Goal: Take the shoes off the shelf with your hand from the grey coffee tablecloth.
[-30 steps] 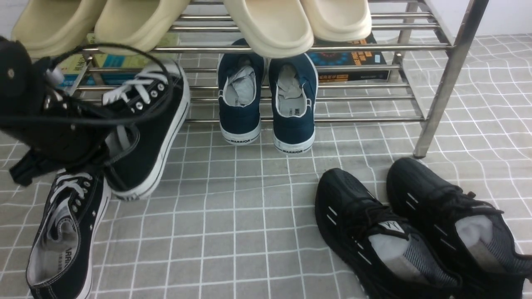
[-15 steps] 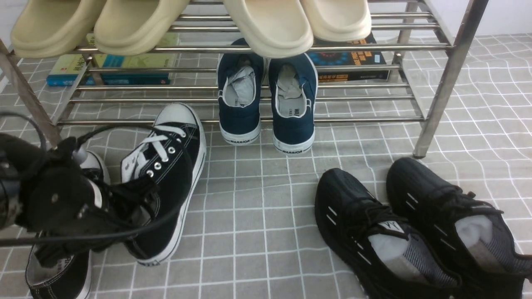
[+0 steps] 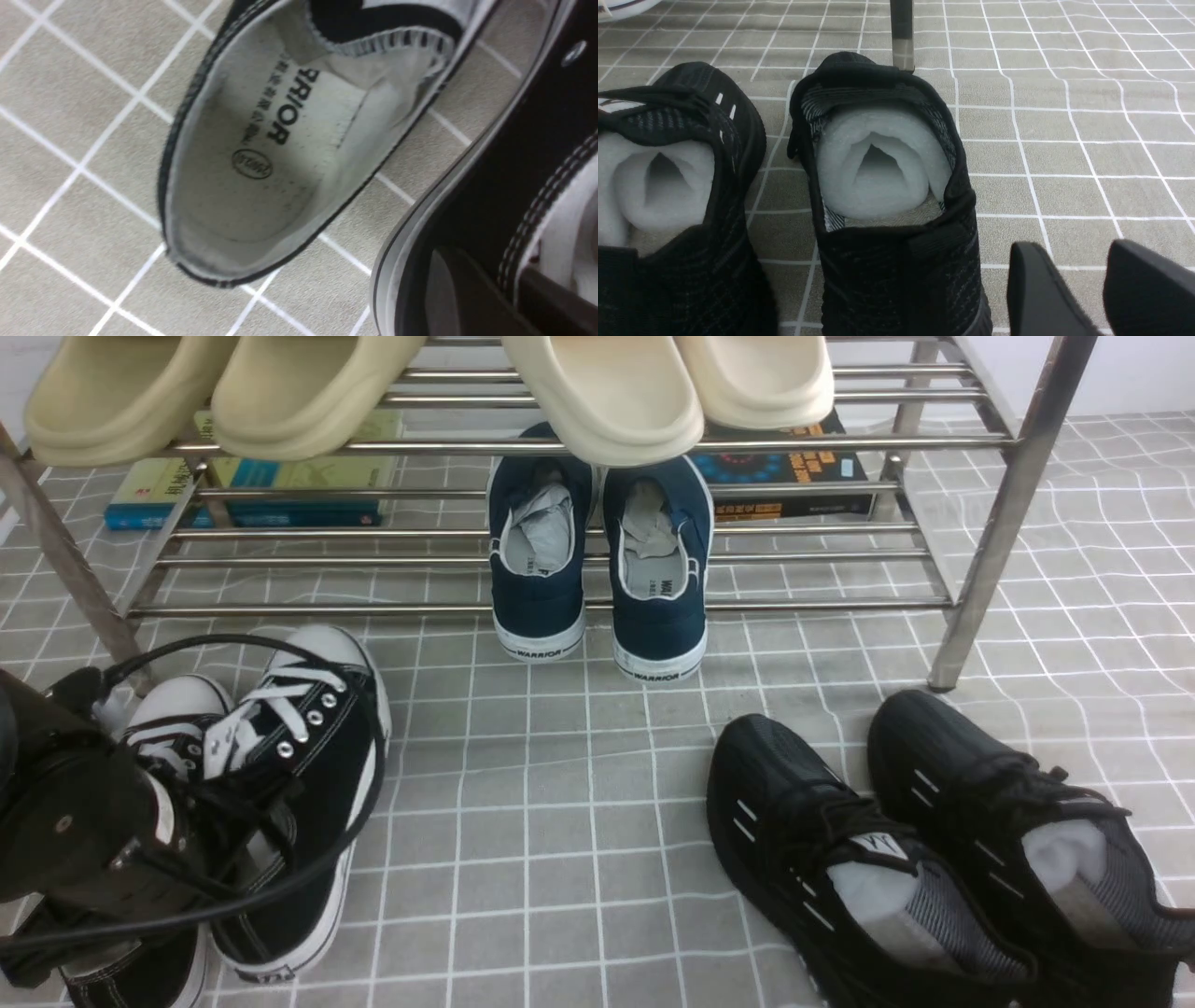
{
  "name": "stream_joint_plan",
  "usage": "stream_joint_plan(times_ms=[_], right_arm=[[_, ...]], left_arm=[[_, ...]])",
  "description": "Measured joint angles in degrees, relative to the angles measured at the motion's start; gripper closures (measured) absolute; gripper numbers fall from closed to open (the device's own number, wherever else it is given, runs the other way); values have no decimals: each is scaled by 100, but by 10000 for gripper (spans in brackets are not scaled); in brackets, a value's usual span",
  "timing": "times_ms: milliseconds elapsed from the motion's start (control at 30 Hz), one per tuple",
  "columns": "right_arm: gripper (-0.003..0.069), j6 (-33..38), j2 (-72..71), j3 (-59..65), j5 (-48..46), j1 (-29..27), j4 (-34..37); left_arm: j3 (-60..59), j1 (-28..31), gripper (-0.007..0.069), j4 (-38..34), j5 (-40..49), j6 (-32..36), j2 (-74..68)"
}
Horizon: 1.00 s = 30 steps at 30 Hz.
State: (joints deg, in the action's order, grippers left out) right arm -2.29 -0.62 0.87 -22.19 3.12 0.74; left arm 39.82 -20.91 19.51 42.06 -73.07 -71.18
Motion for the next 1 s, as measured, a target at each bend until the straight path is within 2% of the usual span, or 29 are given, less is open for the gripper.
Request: stream_joint_plan(times_ms=[167,267,533,667,733,800,833,867,933,967,1000], right_arm=[[420,0,0,0,0,0,0],[420,0,0,0,0,0,0],[420,5,0,0,0,0,0],[420,5,0,0,0,0,0],[420,5,0,0,0,0,0],[420,5,0,0,0,0,0],[420,5,0,0,0,0,0],[420,5,0,0,0,0,0],[420,5,0,0,0,0,0],[420,5,0,0,0,0,0],[420,5,0,0,0,0,0]], left_arm=[[0,0,575,-30,62,-44,0],[0,0,529,-69,143,-63,0],[22,0,318,-172,105,335,307],[28,0,279,-176,191,579,755],[40,0,291,-200,337,1019,1228],[128,0,361,-251,691,1631,1705],[156,0,368,-253,730,1688,1792],[261,0,443,-318,1057,2170,2132],[371,0,537,-428,1451,2802,2456],[400,0,575,-538,1683,3210,2686],[400,0,581,-597,1734,3297,2725]])
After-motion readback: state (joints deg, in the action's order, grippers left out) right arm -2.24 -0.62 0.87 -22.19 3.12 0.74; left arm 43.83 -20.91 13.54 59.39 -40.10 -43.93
